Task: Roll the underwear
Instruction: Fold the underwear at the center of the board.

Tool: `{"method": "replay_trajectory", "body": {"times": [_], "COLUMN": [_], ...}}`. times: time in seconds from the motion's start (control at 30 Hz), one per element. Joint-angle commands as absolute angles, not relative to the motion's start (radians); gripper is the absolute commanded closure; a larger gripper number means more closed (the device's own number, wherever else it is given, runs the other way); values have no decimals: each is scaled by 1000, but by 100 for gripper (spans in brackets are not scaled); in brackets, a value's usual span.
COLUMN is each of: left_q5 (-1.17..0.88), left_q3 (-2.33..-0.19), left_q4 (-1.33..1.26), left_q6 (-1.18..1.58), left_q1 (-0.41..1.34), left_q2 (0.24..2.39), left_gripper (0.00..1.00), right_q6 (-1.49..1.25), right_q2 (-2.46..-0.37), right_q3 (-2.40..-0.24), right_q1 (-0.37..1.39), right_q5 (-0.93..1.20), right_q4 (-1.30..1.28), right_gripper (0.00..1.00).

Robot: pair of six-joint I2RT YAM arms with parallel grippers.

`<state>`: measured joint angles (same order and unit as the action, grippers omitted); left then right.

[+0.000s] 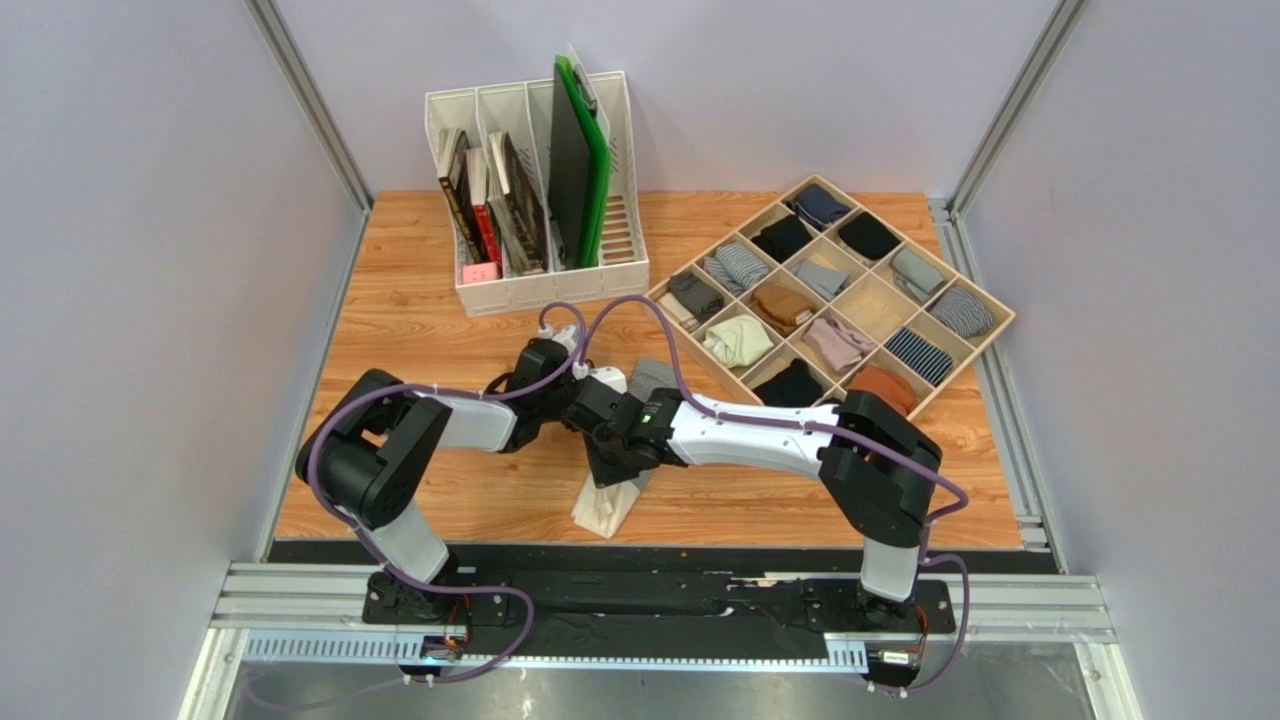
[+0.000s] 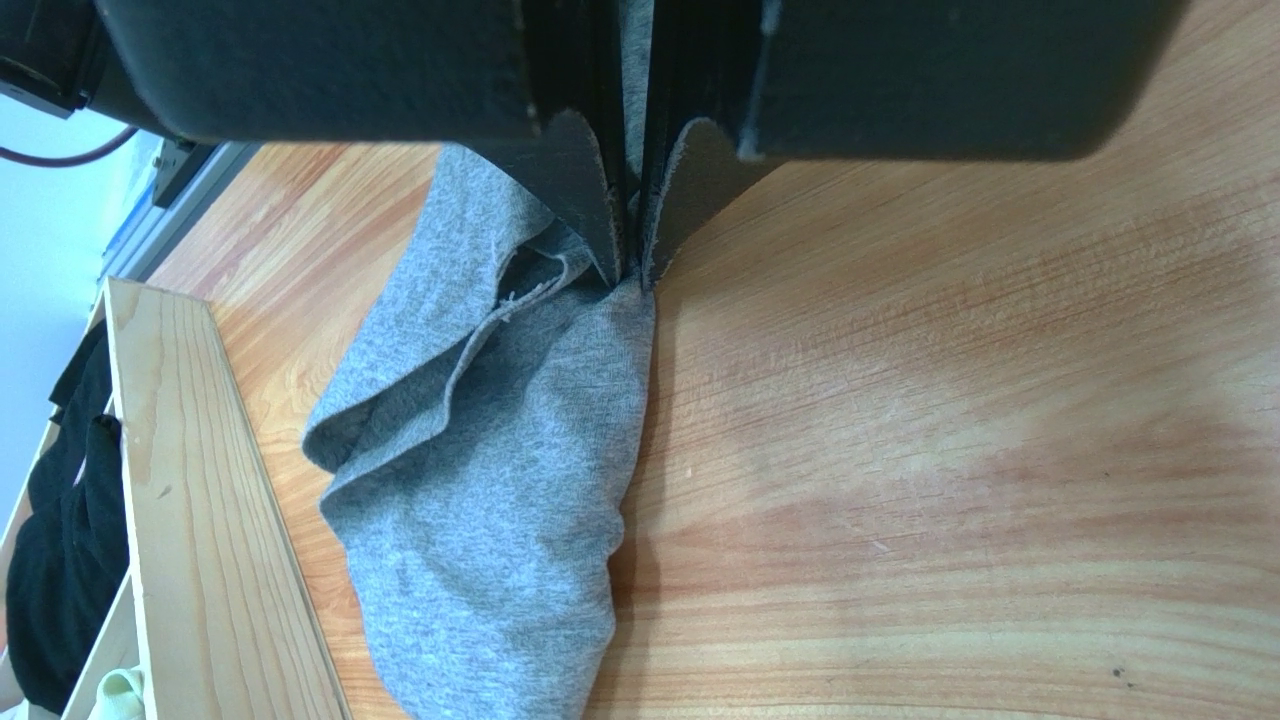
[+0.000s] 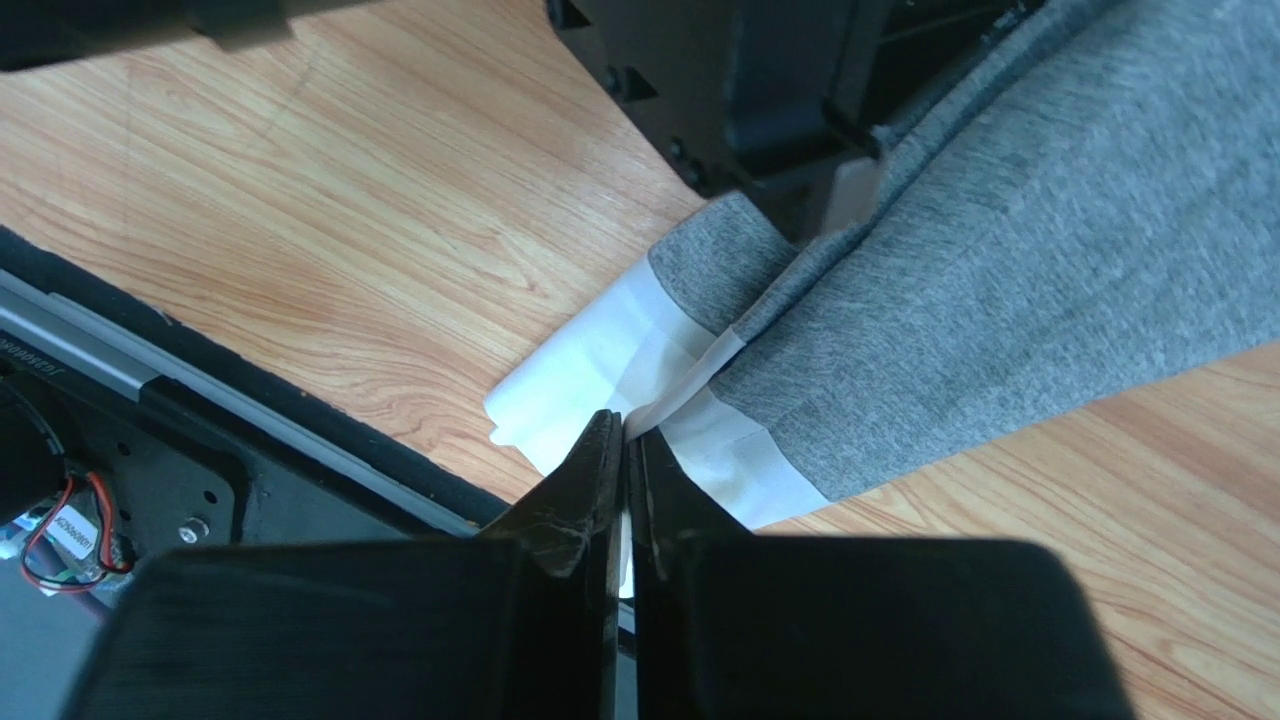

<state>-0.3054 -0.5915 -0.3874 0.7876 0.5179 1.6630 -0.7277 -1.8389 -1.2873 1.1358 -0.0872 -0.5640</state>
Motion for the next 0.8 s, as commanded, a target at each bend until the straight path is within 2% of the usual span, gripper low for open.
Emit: {"method": "replay_trajectory", "body": {"times": [0.0,0.1,0.13,0.27,0.4,0.6,0.63,0.77], "left_q5": [-298,-291,-288,-258,-229,-172,-164,-133], "left_q3": [-578,-584,-586,-620,-646,-695,-702,-713], "left_q4": [-383,-365,-357,-284,-226,-101,-68,-15], "left_q6": [785,781,776,746,724,669,655,630], "left_q1": [528,528,528,526,523,515,515,514], "left_q2": [1657,1646,1641,1612,1569,1479,1470,1410], "left_gripper": [89,89,89,86,79,57,53,51], "right_q6": [-713,-696,-693,-680,-676,-673,-667,-631], "right_q2": [-1845,-1819,-1789,-1700,-1576,-1411,-1402,-1402], "right_q3": [-1330,-1313,-1305,-1253,-1186,-1050,-1034,-1011], "right_q1": [1141,1141,1141,1141,1123,990,967,858], "right_q5": [-52,-23,-15,-14,-44,-100,-95,-92], "right_q4": [-538,-508,-483,-465,-489,-514,-511,-503], "right_gripper": [91,69,58,46,41,41,44,49]}}
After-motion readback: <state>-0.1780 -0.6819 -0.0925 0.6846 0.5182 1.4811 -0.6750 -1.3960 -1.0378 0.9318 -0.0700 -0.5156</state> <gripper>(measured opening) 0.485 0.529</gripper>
